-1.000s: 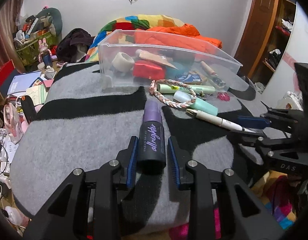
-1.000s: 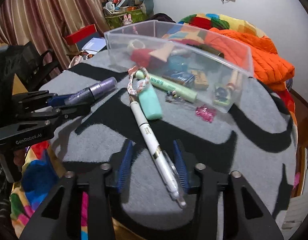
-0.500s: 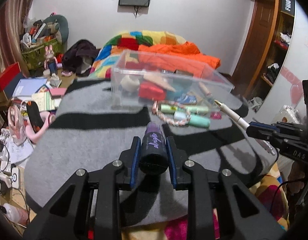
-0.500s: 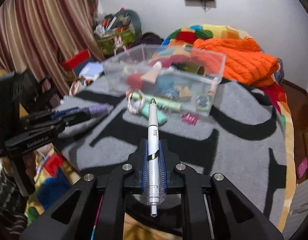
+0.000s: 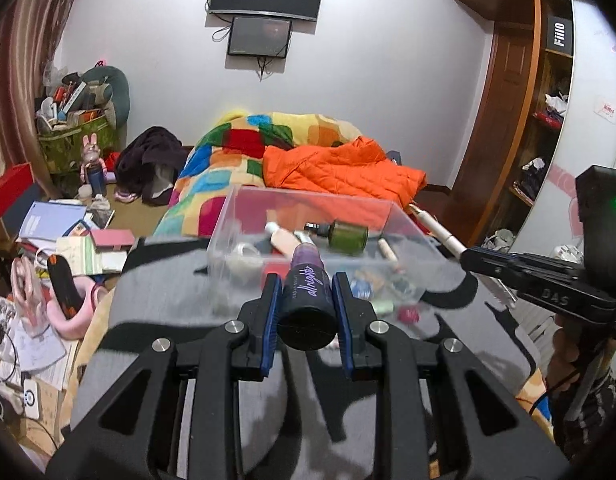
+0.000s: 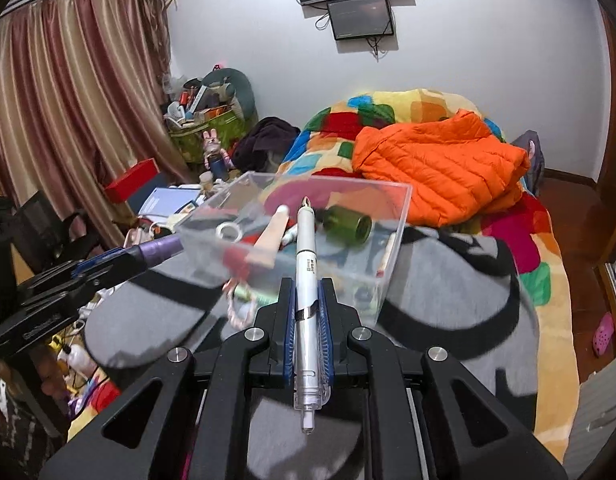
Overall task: Organize objects
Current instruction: 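Drop purple bottle in box with left tool while right tool drops pen in, then reach left tool to rope bracelet while right tool reaches mint-green tube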
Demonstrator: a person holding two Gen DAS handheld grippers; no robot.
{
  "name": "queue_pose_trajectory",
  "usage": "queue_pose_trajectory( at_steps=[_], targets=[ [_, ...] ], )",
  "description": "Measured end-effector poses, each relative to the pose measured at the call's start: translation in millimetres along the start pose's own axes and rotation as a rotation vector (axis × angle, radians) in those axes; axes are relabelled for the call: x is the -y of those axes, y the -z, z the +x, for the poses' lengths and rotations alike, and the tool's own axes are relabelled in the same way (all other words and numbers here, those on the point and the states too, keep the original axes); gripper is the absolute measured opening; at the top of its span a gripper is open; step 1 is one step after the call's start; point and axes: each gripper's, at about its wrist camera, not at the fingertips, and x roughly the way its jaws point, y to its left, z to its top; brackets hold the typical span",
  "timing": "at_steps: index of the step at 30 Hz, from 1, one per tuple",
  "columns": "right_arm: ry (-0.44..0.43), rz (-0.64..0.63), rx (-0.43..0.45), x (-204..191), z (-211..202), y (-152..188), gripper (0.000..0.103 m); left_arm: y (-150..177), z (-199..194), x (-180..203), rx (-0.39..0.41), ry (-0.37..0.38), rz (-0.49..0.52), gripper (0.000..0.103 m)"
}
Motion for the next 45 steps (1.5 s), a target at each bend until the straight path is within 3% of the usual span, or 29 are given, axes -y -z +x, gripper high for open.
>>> queue_pose_trajectory(
  at_steps=[13, 20, 27, 34, 41, 45],
  targets=[
    [0.049, -0.059, -0.071, 3, 74, -48, 0.01, -41, 69, 8, -0.066, 0.014, 0.04, 0.025],
    [0.068, -0.119, -0.136, 1, 112, -48, 0.01, -46, 108, 12, -0.105, -0.008, 0.055, 0.025],
    [0.068, -0.138, -0.202, 2, 130, -44, 0.01, -42, 137, 4, -0.184, 0.021, 0.02, 0.025],
    [0.069, -0.136, -0.248, 5, 134, -39, 0.01, -38, 140, 4, -0.217, 0.051, 0.008, 0.025],
    [0.079, -0.15, -0.228, -1, 115, -42, 0.011, -44, 118, 10, -0.179, 0.045, 0.029, 0.026],
    [0.073, -0.142, -0.186, -4, 92, -42, 0.02, -43, 100, 12, -0.152, 0.043, 0.035, 0.04]
  ],
)
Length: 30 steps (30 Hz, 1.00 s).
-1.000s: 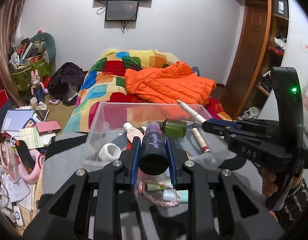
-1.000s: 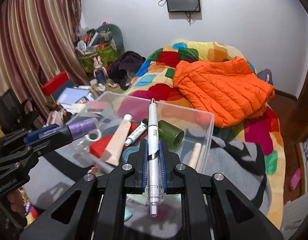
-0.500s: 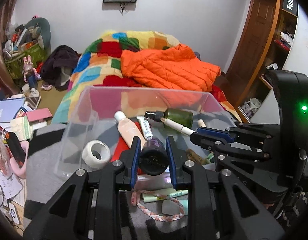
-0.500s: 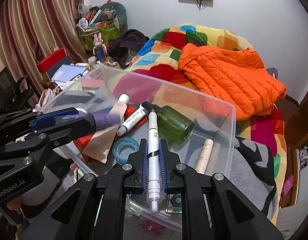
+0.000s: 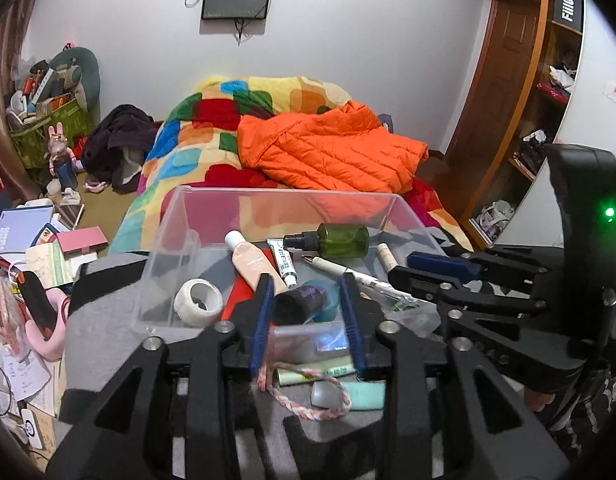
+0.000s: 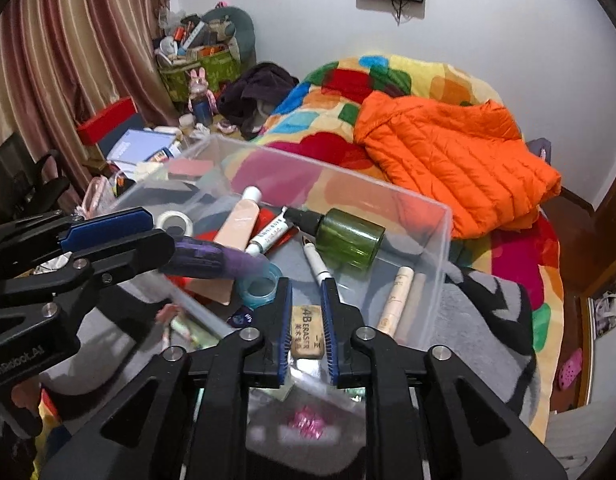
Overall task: Organize objects
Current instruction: 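Reach left tool to rope bracelet while right tool reaches mint-green tube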
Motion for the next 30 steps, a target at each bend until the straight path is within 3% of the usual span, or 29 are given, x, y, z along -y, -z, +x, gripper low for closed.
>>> queue_pose_trajectory(
  at_steps=[2, 5, 14, 23, 30],
  targets=[
    [0.001, 0.003, 0.027, -1, -12, 3, 0.039, 4, -8, 0, 0.008, 0.003, 0.003, 0.042],
    [0.011, -0.012, 0.085, -5, -31, 12, 0.049, 16, -19, 1, 0.008, 0.01, 0.004, 0.042],
    [0.004, -0.038, 0.102, -15, -52, 49, 0.049, 63, -7, 10, -0.123, 0.05, 0.045, 0.043],
    [-0.029, -0.067, -0.017, -22, -20, 81, 0.049, 85, 35, 18, -0.246, 0.082, 0.081, 0.043],
    [-0.109, -0.096, -0.076, -28, 4, 81, 0.036, 84, 35, 13, -0.236, 0.062, 0.104, 0.016]
  ],
)
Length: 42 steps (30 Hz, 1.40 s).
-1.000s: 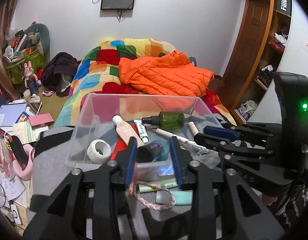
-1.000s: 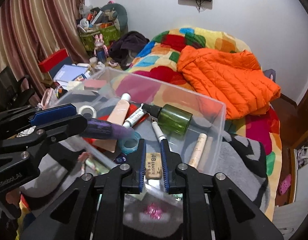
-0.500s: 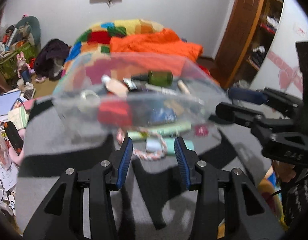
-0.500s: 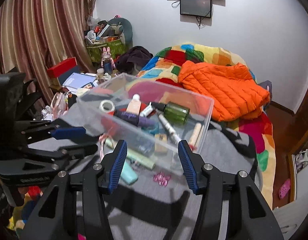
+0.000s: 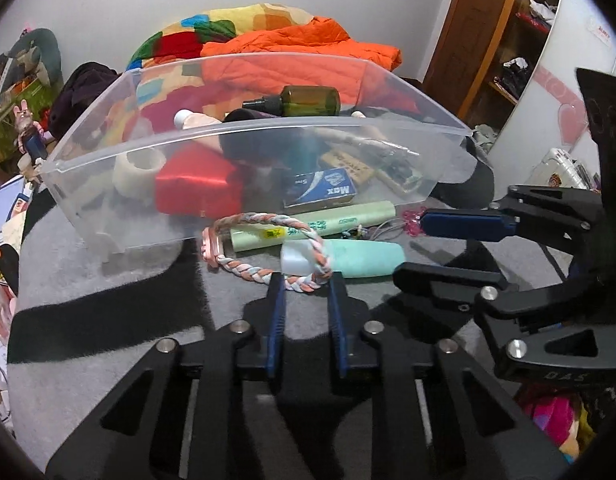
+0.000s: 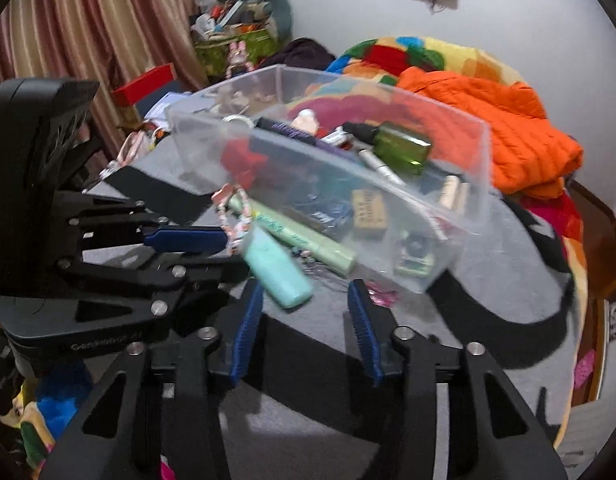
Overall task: Organize objects
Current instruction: 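Reach left tool to rope bracelet while right tool reaches mint-green tube, then grasp pink-and-white rope bracelet with left tool while right tool grasps mint tube, then drop bracelet in box with left tool while right tool drops mint tube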
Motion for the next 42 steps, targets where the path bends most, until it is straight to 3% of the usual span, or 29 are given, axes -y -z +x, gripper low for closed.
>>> queue_pose_trajectory(
  at_steps=[3, 6, 13, 18, 20, 24, 32, 34, 36, 42],
  targets=[
    [-0.017, -0.029, -0.014, -7, 8, -3, 0.032, 2, -2, -4, 0.006, -0.017, -0.007, 0.006],
    [-0.013, -0.053, -0.032, -12, 16, -7, 0.032, 8, -7, -11, 0.016, -0.011, -0.036, 0.003],
    [0.0, -0.087, -0.049, -21, 28, -10, 0.031, 30, -28, -31, 0.031, 0.003, -0.102, 0.003],
    [-0.004, -0.082, -0.025, -25, 22, -4, 0.024, 30, -37, -32, 0.037, 0.014, -0.111, 0.004],
    [0.0, -0.081, -0.019, -27, 17, 2, 0.018, 24, -37, -26, 0.041, 0.015, -0.094, 0.007],
    [0.021, -0.07, -0.019, -25, 8, 14, 0.015, 9, -29, -13, 0.046, 0.01, -0.052, 0.027],
    [0.017, 0.012, -0.022, 4, -19, 38, 0.015, -17, 8, 3, -0.017, -0.041, 0.023, 0.031],
    [0.023, 0.032, -0.015, 10, -23, 42, 0.015, -19, 16, 4, -0.029, -0.052, 0.022, 0.026],
    [0.026, 0.054, -0.007, 14, -24, 43, 0.015, -17, 15, 5, -0.014, -0.071, 0.031, 0.008],
    [0.011, 0.112, 0.049, 19, -34, 39, 0.013, -5, -10, 0, 0.052, -0.077, 0.001, 0.006]
  ],
)
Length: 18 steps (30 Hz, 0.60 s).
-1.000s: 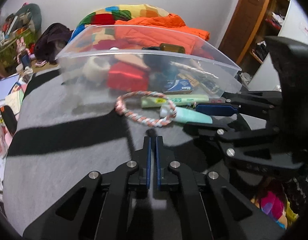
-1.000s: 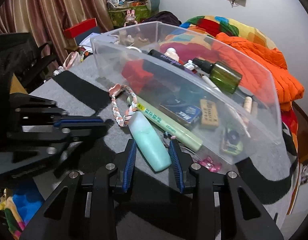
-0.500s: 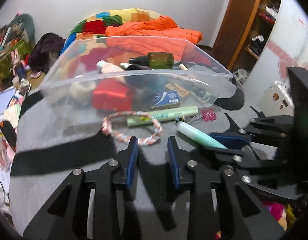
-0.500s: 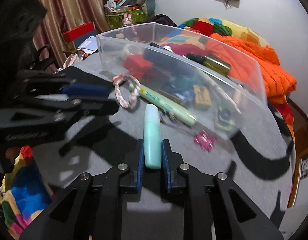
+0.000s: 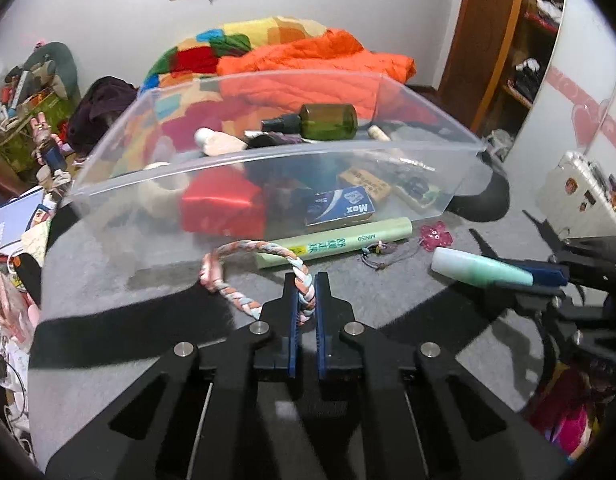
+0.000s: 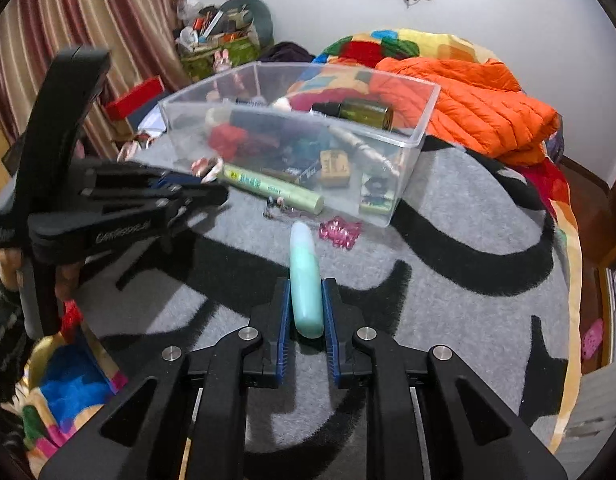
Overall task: Organize objects
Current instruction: 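Drop bracelet in box with left tool while right tool drops mint tube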
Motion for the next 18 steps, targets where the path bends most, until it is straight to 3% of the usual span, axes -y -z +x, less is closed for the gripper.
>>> queue_pose_trajectory(
  at_steps=[6, 18],
  targets=[
    [-0.021, 0.018, 0.06, -6, -16, -9, 0.013, 5, -45, -13, 0.099, 0.026, -0.072, 0.006],
    [-0.042, 0.069, 0.197, -9, -48, -39, 0.013, -16, -108, -21, 0.271, 0.034, -0.104, 0.006]
  ],
)
